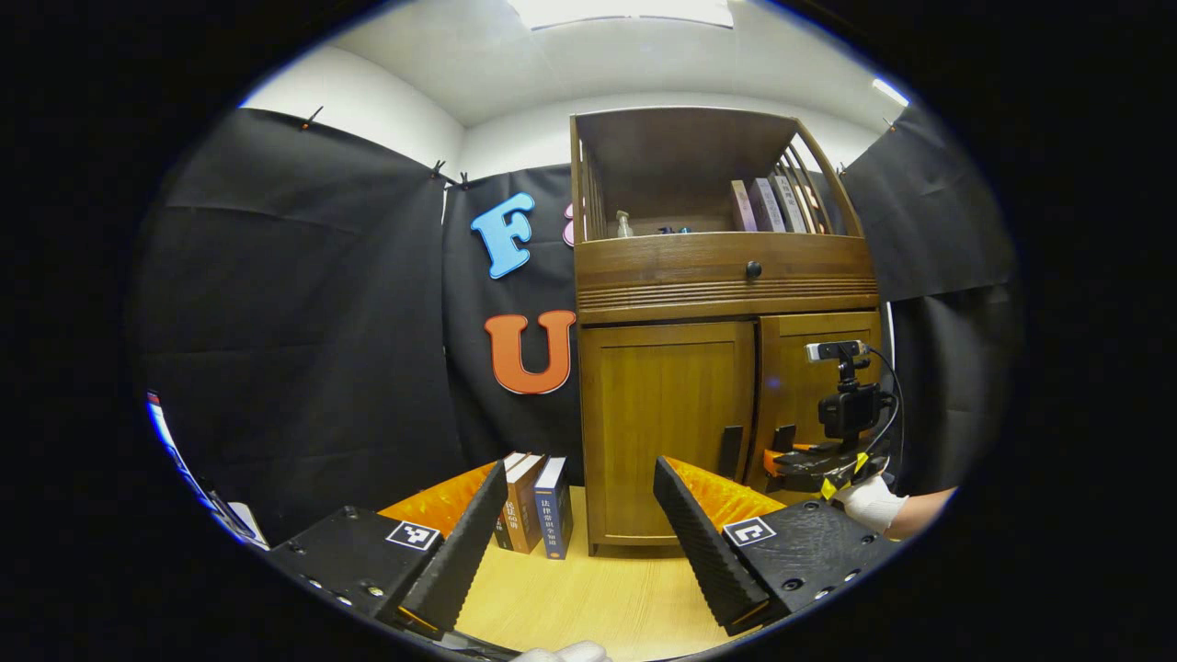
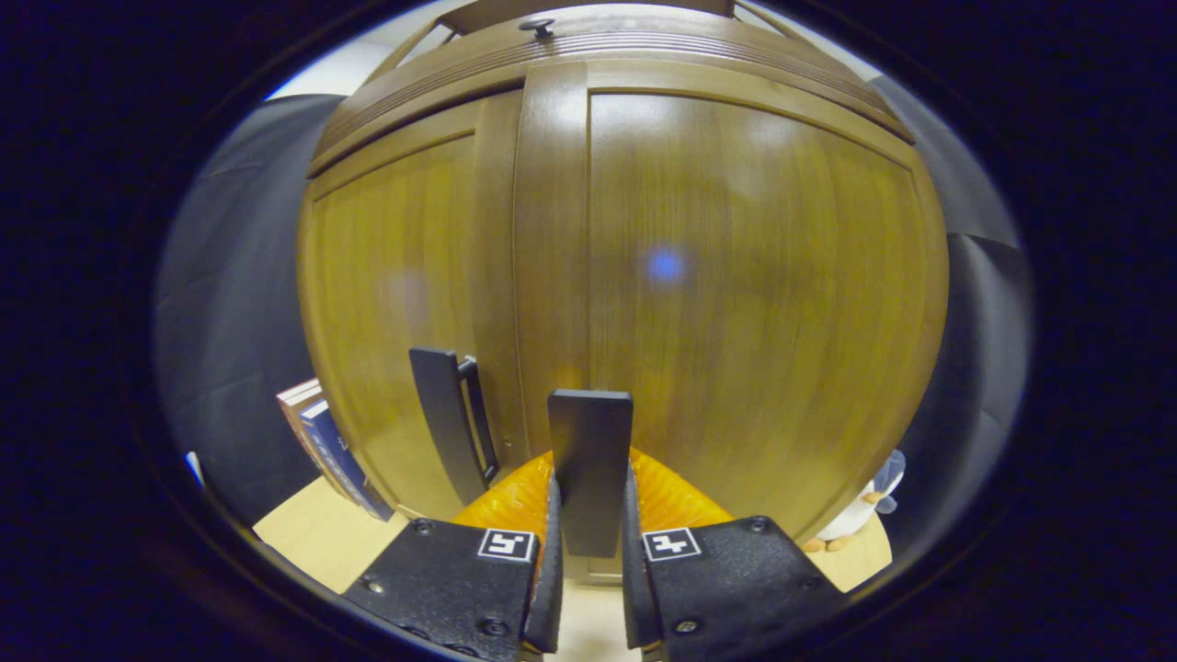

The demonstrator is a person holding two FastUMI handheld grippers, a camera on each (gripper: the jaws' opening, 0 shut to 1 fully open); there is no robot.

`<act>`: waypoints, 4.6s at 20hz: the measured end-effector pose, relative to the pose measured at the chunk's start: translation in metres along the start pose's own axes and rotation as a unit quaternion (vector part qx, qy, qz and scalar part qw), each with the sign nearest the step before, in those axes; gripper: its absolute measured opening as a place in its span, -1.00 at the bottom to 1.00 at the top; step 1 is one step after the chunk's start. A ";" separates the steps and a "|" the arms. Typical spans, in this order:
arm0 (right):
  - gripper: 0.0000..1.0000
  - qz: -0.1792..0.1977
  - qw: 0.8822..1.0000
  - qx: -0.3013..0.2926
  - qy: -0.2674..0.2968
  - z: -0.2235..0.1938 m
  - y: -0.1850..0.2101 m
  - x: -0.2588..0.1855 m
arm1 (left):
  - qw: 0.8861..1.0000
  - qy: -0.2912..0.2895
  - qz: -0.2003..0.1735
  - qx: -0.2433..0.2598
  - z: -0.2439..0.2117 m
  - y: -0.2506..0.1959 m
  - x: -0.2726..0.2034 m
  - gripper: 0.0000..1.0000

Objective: Open the right door of the double-door shoe cabinet with the right hand, and open the left door with the left hand.

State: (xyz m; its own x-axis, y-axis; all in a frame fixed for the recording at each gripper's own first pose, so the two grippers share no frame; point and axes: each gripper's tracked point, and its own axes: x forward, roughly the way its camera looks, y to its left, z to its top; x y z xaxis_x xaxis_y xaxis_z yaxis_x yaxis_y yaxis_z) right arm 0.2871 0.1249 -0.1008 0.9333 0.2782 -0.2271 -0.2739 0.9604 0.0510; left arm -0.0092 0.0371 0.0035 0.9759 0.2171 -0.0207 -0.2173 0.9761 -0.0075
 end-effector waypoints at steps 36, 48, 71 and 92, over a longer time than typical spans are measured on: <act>-0.78 -0.080 0.995 0.049 0.021 -0.060 -0.131 -0.210 | 0.982 -0.008 -0.187 -0.005 -0.012 -0.109 -0.041 0.92; -0.81 0.051 0.998 0.017 0.035 -0.066 -0.179 -0.219 | 0.995 0.005 -0.099 -0.017 0.005 -0.199 -0.092 0.92; -0.91 0.125 0.992 0.004 0.029 -0.064 -0.269 -0.224 | 0.999 0.018 -0.030 0.009 0.015 -0.243 -0.152 0.92; 0.99 -0.026 0.996 0.039 -0.077 -0.004 -0.230 -0.352 | 0.998 0.010 -0.051 0.035 -0.001 -0.195 -0.069 0.92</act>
State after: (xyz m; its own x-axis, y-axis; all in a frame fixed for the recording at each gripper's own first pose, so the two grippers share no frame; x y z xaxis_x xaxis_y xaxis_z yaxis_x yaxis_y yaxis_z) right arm 0.0202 -0.1941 -0.0364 0.9721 0.2209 -0.0791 -0.2107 0.9702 0.1197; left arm -0.0344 -0.1686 0.0056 0.9922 0.1166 -0.0438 -0.1139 0.9917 0.0591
